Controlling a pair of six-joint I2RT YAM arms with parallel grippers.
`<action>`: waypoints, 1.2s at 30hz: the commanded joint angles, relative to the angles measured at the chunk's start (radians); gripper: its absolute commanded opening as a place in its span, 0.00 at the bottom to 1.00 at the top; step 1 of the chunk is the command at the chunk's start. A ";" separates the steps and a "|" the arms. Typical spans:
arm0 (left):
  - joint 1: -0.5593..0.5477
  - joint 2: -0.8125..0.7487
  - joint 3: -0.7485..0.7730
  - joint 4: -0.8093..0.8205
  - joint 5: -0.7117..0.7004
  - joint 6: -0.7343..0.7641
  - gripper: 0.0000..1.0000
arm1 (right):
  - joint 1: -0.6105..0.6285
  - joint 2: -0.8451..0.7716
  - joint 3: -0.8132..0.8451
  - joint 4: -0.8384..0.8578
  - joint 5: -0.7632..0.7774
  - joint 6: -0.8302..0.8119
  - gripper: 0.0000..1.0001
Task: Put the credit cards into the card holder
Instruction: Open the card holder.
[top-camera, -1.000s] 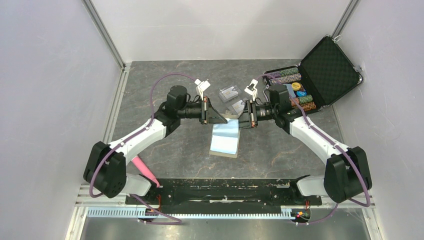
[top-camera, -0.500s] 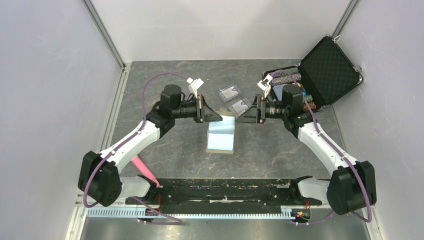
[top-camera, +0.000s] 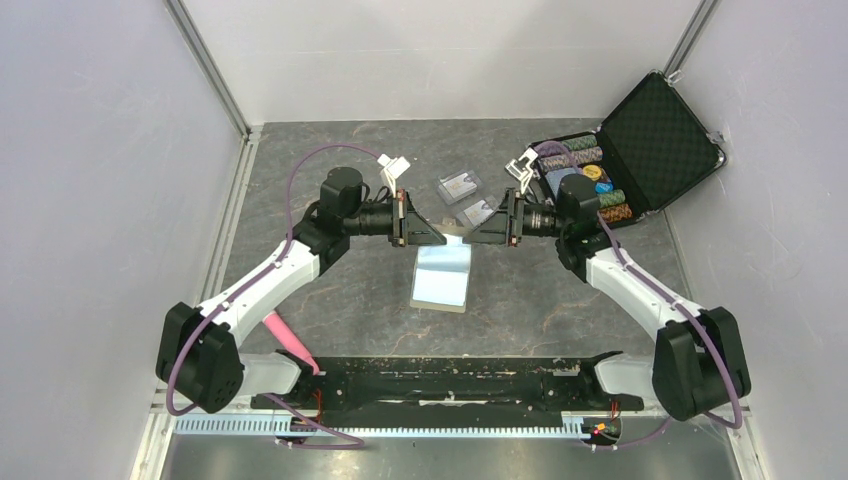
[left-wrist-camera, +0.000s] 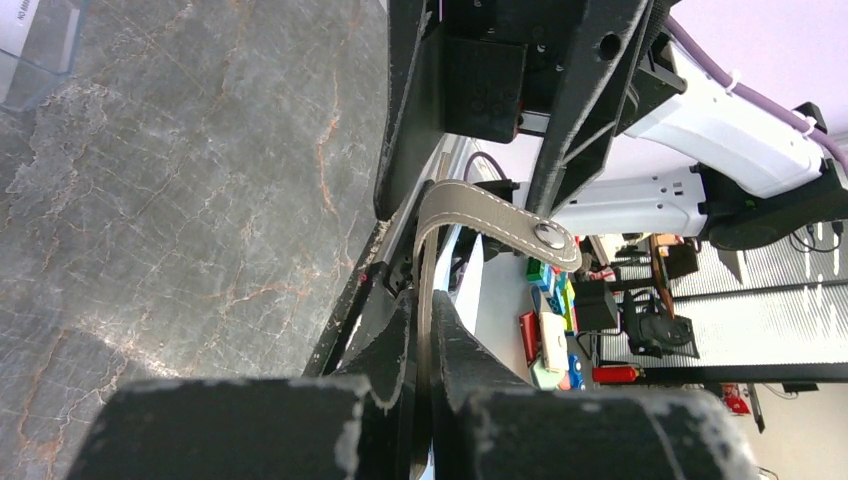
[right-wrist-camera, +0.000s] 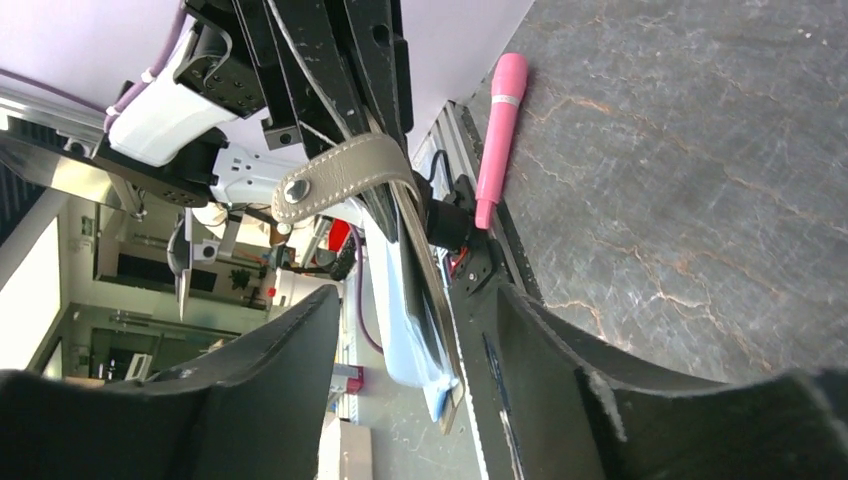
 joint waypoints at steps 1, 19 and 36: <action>0.001 -0.010 0.037 0.052 0.065 -0.036 0.02 | 0.029 0.033 0.005 0.177 -0.027 0.108 0.54; 0.002 -0.034 0.038 0.006 0.022 -0.008 0.66 | 0.071 0.071 0.054 0.117 -0.024 0.049 0.00; 0.024 -0.025 0.002 0.069 -0.002 -0.061 0.46 | 0.069 0.033 0.061 0.143 -0.082 0.029 0.00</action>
